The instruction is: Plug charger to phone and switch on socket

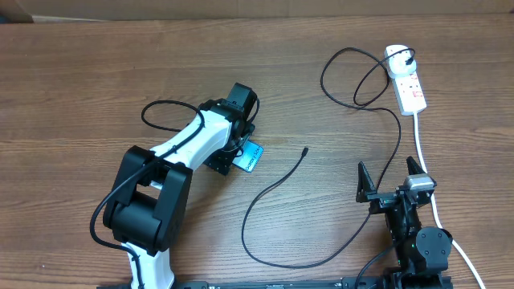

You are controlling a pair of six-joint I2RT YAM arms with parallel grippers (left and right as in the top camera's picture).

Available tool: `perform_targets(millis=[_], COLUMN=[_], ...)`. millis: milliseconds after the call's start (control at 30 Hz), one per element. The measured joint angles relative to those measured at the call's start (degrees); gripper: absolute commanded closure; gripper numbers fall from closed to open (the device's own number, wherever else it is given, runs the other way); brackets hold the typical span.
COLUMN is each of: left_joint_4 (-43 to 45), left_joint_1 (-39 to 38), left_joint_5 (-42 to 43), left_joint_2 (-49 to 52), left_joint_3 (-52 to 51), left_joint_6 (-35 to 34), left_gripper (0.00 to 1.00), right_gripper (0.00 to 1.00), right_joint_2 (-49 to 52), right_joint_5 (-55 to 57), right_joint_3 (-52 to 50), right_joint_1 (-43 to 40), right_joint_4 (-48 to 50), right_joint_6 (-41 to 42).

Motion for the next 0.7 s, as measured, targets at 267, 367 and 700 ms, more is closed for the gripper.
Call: perform_targets(millis=[267, 367, 700], left_joint_4=[-0.3, -0.3, -0.2], left_joint_1=[0.0, 0.0, 0.0], left_joint_5=[1.2, 1.7, 2.1], left_joint_2=[0.0, 0.0, 0.0], left_joint_3=[0.0, 0.0, 0.0], left_joint_6=[-0.8, -1.5, -1.7], left_gripper=[0.08, 0.2, 0.2], right_gripper=[0.0, 0.0, 0.0], right_joint_2=[0.0, 0.0, 0.0], right_joint_5=[0.0, 0.0, 0.0], right_joint_3=[0.0, 0.0, 0.0], right_joint_1=[0.0, 0.0, 0.0], right_joint_4=[0.0, 0.0, 0.0], right_joint_6=[0.0, 0.0, 0.0])
